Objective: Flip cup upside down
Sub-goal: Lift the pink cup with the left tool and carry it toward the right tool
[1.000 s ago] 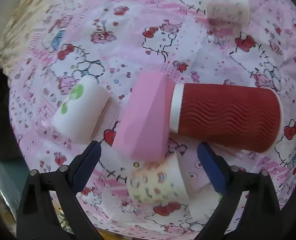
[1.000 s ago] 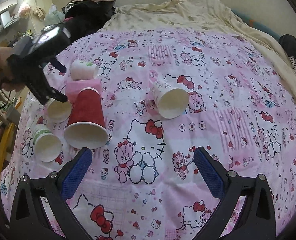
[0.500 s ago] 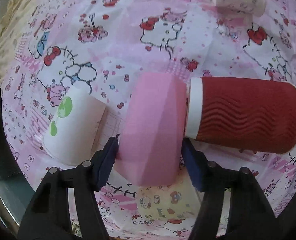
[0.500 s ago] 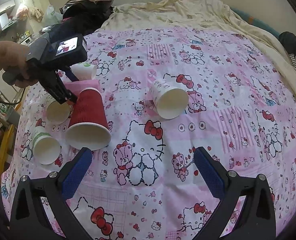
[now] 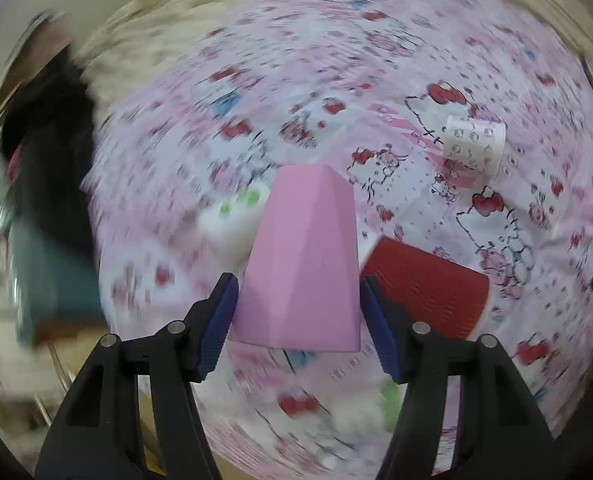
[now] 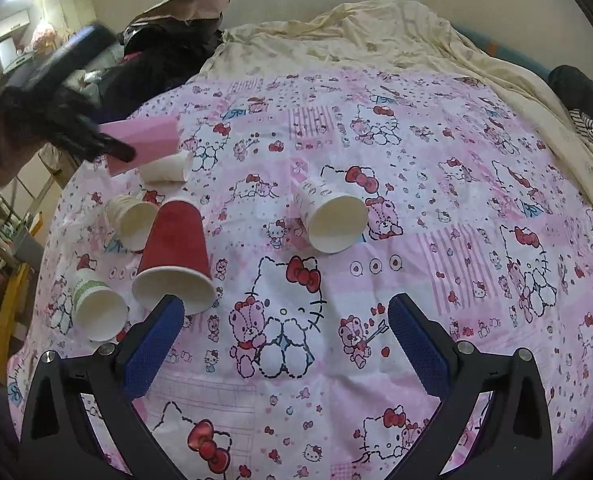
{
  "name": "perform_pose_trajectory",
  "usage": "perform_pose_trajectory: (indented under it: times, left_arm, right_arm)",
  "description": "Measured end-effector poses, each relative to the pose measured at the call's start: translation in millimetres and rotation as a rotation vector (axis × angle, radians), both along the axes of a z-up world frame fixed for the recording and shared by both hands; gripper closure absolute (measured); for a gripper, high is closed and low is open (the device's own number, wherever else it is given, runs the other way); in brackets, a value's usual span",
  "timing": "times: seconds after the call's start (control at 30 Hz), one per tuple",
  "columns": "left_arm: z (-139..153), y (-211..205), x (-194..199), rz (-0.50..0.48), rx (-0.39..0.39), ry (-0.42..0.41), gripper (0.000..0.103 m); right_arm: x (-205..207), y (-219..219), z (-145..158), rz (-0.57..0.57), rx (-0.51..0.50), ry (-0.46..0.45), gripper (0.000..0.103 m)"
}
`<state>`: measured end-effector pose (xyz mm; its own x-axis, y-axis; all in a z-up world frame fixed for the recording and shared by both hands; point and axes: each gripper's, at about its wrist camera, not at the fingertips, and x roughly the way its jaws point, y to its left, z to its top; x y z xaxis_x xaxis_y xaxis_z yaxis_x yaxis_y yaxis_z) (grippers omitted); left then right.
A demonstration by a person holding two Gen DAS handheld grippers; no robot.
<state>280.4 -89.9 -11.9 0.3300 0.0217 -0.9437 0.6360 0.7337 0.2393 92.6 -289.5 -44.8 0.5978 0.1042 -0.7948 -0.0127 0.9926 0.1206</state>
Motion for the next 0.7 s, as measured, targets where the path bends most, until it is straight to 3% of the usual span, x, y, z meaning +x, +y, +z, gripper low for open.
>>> perform_pose_trajectory:
  times: [0.2,0.47,0.7]
  left_arm:
    - [14,37,-76,0.256,-0.168,0.051,0.044]
    - [-4,63,-155,0.507,-0.332,0.091,0.044]
    - [-24,63,-206,0.622,-0.421,0.108,0.044]
  right_arm:
    - [-10,-4,8,-0.022,0.011,-0.026,0.0]
    - [-33,0,19,-0.023,0.01,-0.049,0.0]
    - [-54,0,20,-0.036,-0.003,-0.051,0.0]
